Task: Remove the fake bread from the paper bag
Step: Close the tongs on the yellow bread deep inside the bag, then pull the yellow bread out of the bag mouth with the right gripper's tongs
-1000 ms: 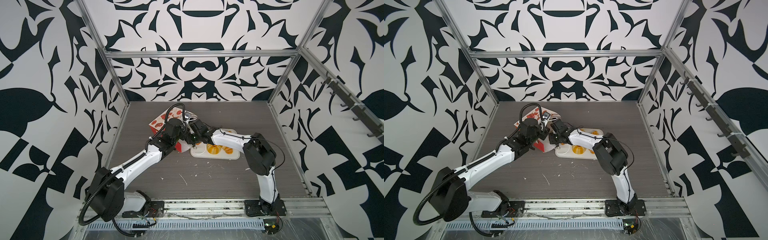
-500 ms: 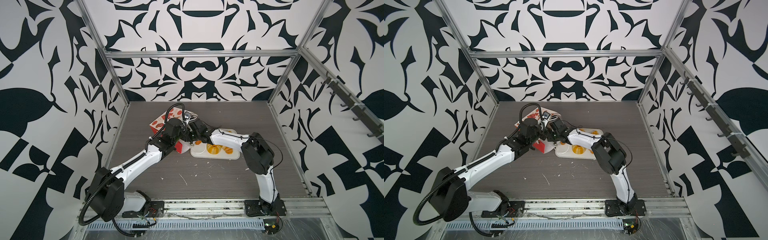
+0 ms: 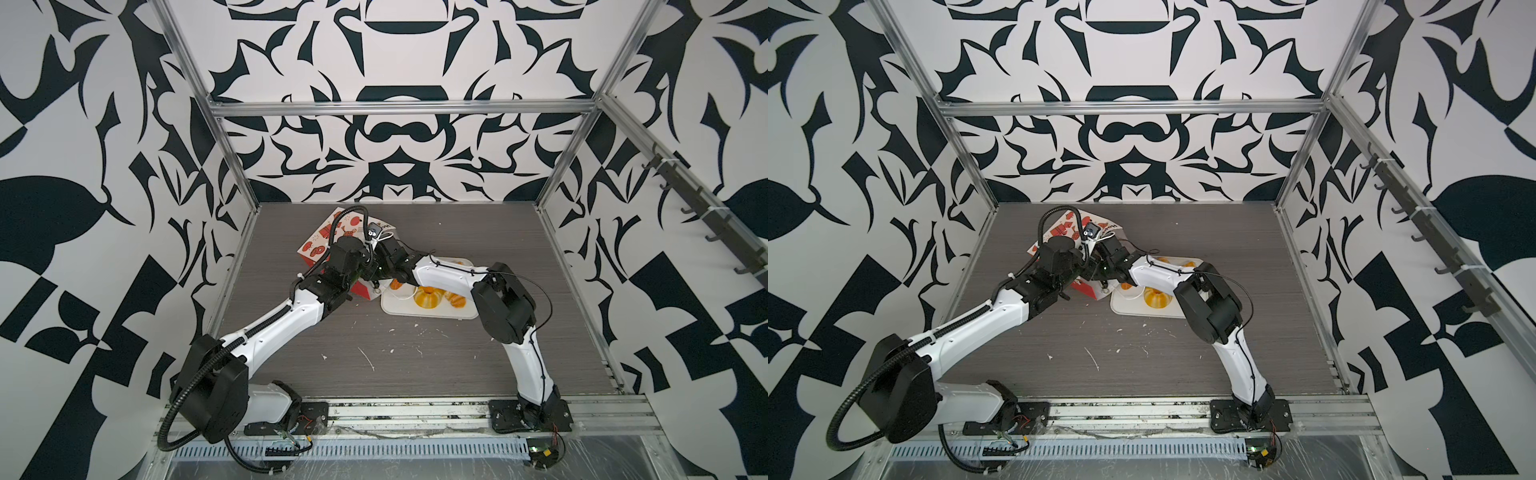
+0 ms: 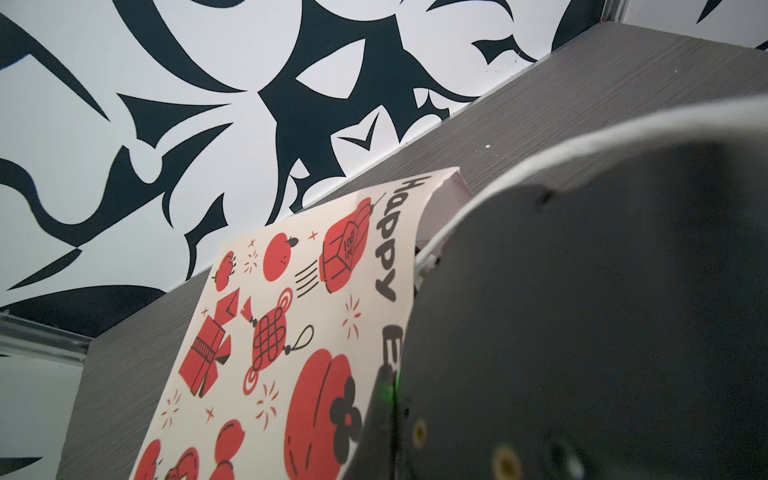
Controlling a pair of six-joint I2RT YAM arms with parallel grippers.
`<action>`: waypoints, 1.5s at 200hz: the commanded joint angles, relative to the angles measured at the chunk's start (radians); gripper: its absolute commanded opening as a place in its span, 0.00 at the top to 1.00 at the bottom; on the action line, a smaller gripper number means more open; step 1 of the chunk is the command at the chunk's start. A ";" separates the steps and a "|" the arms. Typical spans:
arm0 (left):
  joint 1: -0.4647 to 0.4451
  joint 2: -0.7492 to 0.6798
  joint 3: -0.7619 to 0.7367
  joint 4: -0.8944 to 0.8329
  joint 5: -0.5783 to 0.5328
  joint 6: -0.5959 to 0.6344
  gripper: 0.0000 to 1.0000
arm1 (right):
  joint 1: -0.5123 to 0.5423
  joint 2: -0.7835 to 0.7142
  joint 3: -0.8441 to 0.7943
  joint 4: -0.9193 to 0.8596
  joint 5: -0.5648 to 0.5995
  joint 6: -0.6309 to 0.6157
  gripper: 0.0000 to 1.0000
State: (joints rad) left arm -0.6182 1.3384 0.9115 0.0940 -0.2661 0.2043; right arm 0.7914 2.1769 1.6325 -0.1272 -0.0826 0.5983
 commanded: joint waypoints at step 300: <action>0.005 0.036 -0.016 0.045 -0.046 0.033 1.00 | -0.073 -0.400 -0.376 0.111 -0.247 0.050 0.89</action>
State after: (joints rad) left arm -0.6182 1.3685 0.9100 0.1127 -0.2993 0.2359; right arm 0.7433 1.8591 1.3052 -0.1562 -0.2432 0.6010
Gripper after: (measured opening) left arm 0.048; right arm 0.255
